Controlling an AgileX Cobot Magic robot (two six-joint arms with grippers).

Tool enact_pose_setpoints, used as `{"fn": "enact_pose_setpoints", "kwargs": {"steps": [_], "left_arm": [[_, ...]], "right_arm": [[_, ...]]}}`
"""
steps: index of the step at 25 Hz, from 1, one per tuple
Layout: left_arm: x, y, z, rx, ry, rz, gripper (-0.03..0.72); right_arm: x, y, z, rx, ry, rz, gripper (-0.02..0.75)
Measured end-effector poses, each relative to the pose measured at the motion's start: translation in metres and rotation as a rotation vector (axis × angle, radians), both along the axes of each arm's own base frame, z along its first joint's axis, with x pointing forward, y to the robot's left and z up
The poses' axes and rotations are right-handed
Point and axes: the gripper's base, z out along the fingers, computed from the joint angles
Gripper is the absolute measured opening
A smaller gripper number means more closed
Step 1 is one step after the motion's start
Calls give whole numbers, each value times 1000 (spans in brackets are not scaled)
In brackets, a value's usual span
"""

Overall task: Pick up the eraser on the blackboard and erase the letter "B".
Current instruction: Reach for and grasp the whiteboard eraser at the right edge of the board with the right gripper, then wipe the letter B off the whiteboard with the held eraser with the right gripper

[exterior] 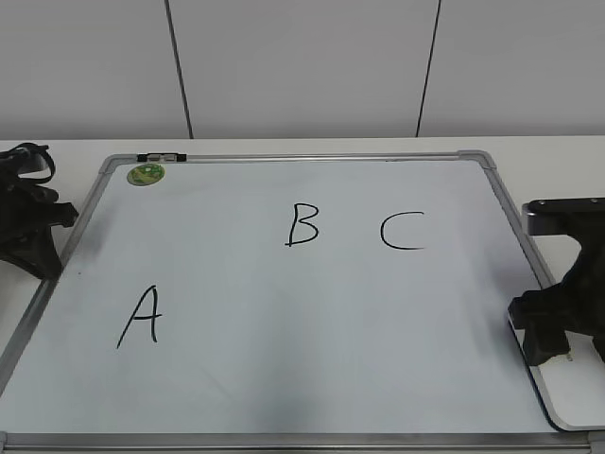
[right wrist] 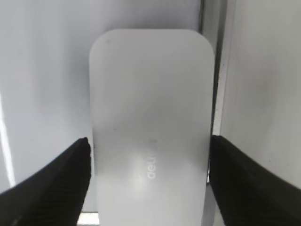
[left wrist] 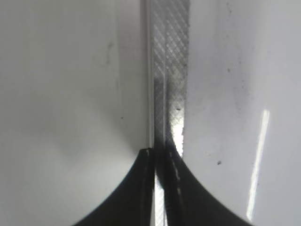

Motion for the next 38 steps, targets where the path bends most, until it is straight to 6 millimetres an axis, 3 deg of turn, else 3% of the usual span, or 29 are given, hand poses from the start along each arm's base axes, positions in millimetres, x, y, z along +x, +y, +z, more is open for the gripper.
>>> {"fn": "enact_pose_setpoints", "kwargs": {"steps": [17, 23, 32, 38], "left_arm": [[0, 0, 0, 0, 0, 0, 11], [0, 0, 0, 0, 0, 0, 11], [0, 0, 0, 0, 0, 0, 11], [0, 0, 0, 0, 0, 0, 11]], "right_arm": [[-1, 0, -6, -9, 37, 3, 592], [-1, 0, -6, -9, 37, 7, 545], [0, 0, -6, -10, 35, 16, 539], [-3, 0, 8, -1, -14, 41, 538]]}}
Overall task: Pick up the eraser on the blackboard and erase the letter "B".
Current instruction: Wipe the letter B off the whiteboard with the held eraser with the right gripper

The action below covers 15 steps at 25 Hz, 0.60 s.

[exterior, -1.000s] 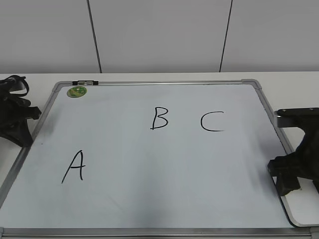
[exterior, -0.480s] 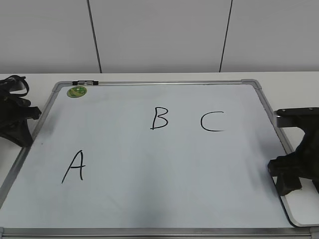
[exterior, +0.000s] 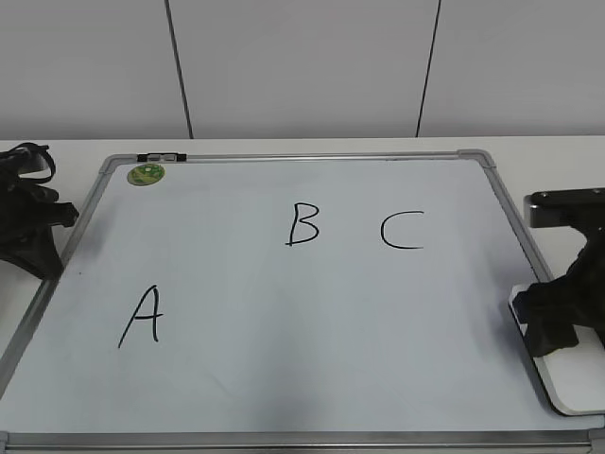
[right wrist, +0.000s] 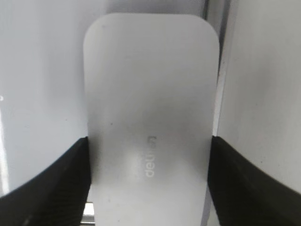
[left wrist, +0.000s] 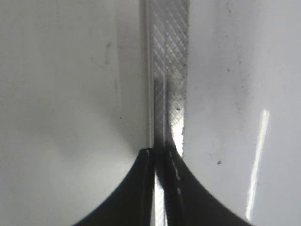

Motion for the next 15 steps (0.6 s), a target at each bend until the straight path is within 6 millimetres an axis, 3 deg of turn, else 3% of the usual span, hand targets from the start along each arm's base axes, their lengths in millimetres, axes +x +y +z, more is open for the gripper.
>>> {"fn": "enact_pose_setpoints", "kwargs": {"steps": [8, 15], "left_arm": [[0, 0, 0, 0, 0, 0, 11], [0, 0, 0, -1, 0, 0, 11]], "right_arm": [[-4, -1, 22, 14, -88, 33, 538], [-1, 8, 42, 79, -64, 120, 538]]}}
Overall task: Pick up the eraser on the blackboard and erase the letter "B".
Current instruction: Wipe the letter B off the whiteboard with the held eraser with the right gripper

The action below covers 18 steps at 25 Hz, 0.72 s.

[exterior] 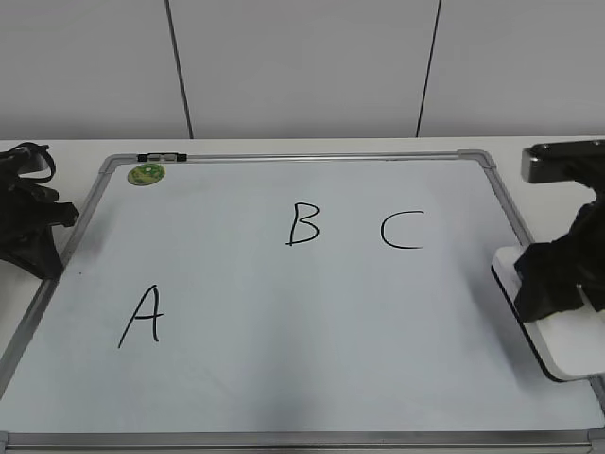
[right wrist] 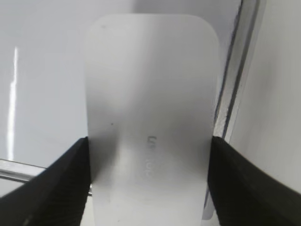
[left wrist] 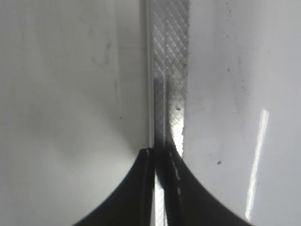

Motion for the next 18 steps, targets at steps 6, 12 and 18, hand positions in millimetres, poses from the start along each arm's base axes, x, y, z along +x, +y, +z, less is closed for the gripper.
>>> {"fn": "enact_pose_setpoints", "kwargs": {"steps": [6, 12, 18], "left_arm": [[0, 0, 0, 0, 0, 0, 11], [0, 0, 0, 0, 0, 0, 11], [0, 0, 0, -1, 0, 1, 11]], "right_arm": [[16, 5, 39, 13, -21, 27, 538], [40, 21, 61, 11, 2, 71, 538], [62, 62, 63, 13, 13, 177, 538]]}}
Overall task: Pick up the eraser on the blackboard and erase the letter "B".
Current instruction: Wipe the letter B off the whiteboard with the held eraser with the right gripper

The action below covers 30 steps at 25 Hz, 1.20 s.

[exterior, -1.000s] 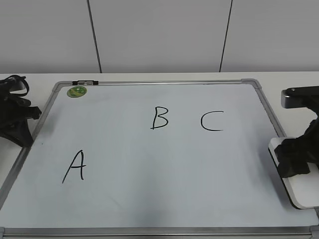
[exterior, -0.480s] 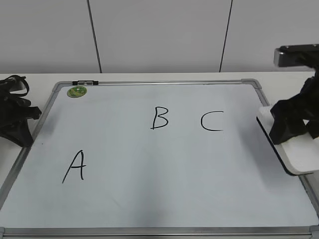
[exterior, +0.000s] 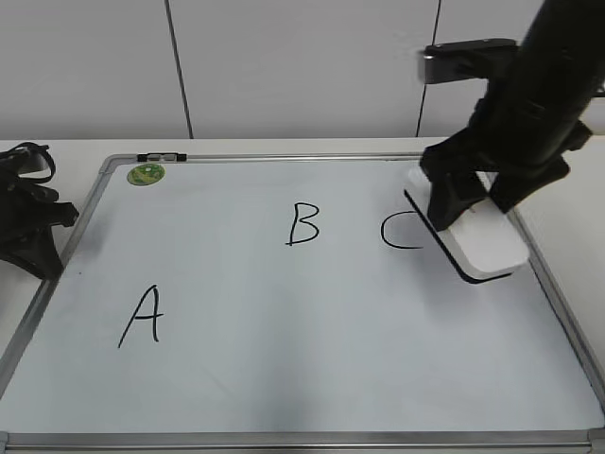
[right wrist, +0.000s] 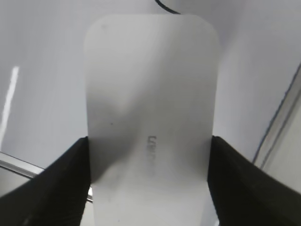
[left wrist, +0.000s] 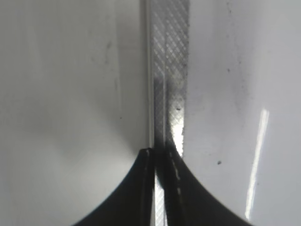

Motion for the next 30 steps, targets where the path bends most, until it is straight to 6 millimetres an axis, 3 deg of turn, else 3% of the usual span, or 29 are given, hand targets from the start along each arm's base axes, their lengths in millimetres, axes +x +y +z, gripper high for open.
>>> {"fn": "enact_pose_setpoints", "kwargs": {"steps": [6, 11, 17, 30], "left_arm": [[0, 0, 0, -2, 0, 1, 11], [0, 0, 0, -2, 0, 1, 11], [0, 0, 0, -2, 1, 1, 11], [0, 0, 0, -2, 1, 1, 11]], "right_arm": [[30, 41, -5, -10, 21, 83, 538], [68, 60, -14, -1, -2, 91, 538], [100, 75, -23, 28, -41, 89, 538], [139, 93, -85, 21, 7, 88, 538]]}}
